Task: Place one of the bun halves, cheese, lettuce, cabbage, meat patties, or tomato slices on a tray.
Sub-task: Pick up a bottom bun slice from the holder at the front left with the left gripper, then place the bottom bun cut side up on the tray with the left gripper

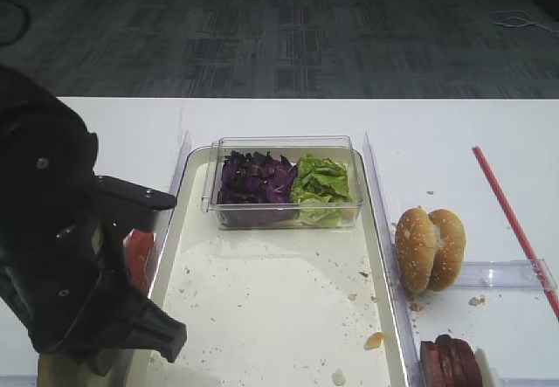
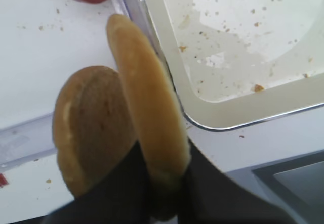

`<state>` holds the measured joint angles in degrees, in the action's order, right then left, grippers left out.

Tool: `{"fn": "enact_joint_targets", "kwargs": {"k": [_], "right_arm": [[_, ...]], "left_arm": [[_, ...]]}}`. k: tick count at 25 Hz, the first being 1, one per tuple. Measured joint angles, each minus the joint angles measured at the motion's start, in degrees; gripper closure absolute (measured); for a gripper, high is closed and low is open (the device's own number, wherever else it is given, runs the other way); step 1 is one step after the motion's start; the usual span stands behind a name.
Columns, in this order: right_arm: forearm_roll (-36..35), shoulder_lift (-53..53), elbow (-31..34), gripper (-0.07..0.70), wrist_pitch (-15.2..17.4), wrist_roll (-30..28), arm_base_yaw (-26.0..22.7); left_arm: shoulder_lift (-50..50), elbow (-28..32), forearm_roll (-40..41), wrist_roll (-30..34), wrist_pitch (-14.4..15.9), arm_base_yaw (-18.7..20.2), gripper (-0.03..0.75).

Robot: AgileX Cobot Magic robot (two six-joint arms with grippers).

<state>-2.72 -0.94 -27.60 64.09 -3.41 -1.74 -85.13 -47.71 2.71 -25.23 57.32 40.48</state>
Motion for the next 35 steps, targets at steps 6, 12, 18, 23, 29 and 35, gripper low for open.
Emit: {"fn": "enact_joint_targets", "kwargs": {"k": [6, 12, 18, 23, 29, 35], "right_arm": [[0.0, 0.0, 0.0, -0.021, 0.0, 0.0, 0.0], [0.0, 0.0, 0.0, -0.021, 0.0, 0.0, 0.0], [0.0, 0.0, 0.0, -0.021, 0.0, 0.0, 0.0], [0.0, 0.0, 0.0, -0.021, 0.0, 0.0, 0.0], [0.0, 0.0, 0.0, -0.021, 0.0, 0.0, 0.0], [0.0, 0.0, 0.0, -0.021, 0.0, 0.0, 0.0]], "left_arm": [[5.96, -0.19, 0.0, 0.0, 0.0, 0.0, 0.629], [8.91, -0.68, 0.0, 0.0, 0.47, 0.0, 0.629], [9.12, -0.77, 0.0, 0.0, -0.04, 0.0, 0.63], [9.12, -0.77, -2.71, 0.65, -3.43, 0.0, 0.63], [9.12, -0.77, -6.67, 1.36, -8.94, 0.0, 0.63], [9.12, -0.77, -7.45, 1.48, -11.48, 0.0, 0.631]]}}
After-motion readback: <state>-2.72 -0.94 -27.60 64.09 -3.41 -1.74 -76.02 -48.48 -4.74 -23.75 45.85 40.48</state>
